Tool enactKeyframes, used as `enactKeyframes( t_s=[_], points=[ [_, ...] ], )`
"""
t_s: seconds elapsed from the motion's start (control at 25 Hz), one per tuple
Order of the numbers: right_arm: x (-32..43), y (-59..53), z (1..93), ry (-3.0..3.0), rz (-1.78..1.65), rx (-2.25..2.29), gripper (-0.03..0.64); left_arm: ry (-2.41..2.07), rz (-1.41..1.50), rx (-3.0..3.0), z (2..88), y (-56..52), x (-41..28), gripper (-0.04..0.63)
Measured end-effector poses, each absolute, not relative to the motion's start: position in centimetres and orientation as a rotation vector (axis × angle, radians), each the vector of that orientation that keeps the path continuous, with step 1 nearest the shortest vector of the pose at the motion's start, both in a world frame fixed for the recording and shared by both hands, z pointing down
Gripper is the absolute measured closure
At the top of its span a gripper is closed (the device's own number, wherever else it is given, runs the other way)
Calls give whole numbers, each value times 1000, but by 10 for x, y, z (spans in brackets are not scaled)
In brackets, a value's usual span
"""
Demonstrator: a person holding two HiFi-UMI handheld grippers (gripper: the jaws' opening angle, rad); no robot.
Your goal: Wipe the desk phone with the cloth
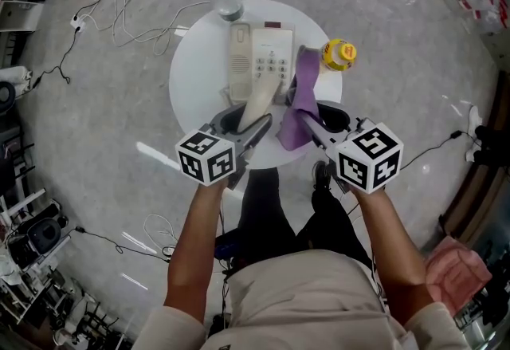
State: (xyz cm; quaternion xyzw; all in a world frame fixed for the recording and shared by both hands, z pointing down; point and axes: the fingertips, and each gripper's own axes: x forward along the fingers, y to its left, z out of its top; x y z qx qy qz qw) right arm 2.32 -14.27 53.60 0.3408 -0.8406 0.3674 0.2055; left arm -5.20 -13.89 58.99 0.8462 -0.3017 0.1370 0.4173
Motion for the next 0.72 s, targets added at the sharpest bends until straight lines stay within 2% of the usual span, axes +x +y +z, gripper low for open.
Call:
enactKeyframes(
  t_s=[0.24, 0.72],
  points=[
    [-9, -149, 541, -2395, 962, 847, 537, -762, 394, 2132, 601, -136, -46, 385],
    [35, -160, 562, -2191, 909, 1071, 537, -896, 338, 2130, 594, -154, -68, 385]
  ],
)
